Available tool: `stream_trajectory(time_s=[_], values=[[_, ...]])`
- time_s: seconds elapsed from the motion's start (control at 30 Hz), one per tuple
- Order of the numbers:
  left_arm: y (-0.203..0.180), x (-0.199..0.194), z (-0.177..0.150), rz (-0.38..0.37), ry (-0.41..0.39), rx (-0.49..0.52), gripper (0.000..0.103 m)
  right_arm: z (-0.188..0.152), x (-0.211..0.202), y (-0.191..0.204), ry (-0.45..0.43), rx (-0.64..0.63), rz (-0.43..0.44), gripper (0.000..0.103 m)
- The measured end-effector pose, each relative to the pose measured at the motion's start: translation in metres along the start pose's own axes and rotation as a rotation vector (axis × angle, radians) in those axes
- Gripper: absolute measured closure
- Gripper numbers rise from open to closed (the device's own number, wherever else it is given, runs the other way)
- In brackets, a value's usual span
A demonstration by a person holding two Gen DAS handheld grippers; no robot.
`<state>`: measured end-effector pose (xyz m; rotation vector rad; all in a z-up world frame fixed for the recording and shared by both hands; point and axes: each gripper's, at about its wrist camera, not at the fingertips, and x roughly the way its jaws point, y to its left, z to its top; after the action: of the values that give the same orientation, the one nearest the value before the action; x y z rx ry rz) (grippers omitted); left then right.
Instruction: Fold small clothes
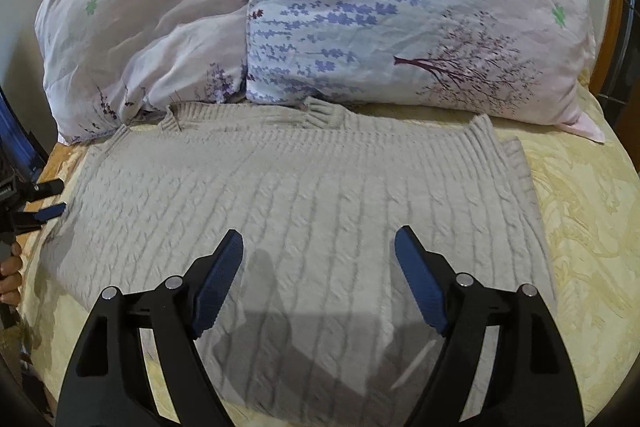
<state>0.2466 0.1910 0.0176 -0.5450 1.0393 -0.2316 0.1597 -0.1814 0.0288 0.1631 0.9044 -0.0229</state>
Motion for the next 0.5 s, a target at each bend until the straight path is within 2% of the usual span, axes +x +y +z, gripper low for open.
stream_trajectory(time_s=[0.13,0.5], values=[[0.001,0.005,-0.001,-0.018,0.007,-0.012,0.022,0.004,0.007,0.010,0.014,-0.021,0.004,0.022],[-0.009,0.012,-0.001,-0.009,0.007,0.017,0.019,-0.002,0.019,0.024,0.038,-0.088,-0.080,0.016]])
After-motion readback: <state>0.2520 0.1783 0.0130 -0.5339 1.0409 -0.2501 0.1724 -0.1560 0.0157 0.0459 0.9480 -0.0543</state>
